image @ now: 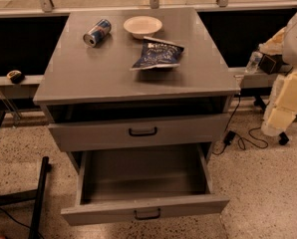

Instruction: Close middle drawer

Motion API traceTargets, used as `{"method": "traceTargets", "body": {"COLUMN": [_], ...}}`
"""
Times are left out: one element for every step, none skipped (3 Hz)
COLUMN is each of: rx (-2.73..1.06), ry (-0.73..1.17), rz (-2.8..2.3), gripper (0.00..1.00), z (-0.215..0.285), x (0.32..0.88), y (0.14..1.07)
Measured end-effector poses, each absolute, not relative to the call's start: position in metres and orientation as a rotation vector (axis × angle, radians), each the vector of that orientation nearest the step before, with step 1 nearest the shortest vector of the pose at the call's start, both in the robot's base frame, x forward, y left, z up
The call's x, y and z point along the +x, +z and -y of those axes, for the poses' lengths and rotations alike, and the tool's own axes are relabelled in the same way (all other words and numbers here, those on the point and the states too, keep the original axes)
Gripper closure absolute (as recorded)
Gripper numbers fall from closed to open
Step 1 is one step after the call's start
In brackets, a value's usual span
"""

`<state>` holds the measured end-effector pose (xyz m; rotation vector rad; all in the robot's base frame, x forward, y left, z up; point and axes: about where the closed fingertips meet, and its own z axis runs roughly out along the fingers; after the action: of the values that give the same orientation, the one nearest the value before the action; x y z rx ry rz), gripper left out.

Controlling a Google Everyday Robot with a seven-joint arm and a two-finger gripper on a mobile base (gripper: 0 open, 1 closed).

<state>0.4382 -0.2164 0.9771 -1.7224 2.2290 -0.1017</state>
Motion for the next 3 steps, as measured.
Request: {"method": "traceTargets", "body": {"rx": [-1.712,-1.675,-1.754], "ry": [-0.084,0.024,0.146], "rz": [-2.217,-2.216,-2.201], "gripper": [0.00,0.00,0.00], "z": [0.214,0.205,0.198], "x": [0.435,0.420,0.390], "y": [0.970,0.921,0.871]}}
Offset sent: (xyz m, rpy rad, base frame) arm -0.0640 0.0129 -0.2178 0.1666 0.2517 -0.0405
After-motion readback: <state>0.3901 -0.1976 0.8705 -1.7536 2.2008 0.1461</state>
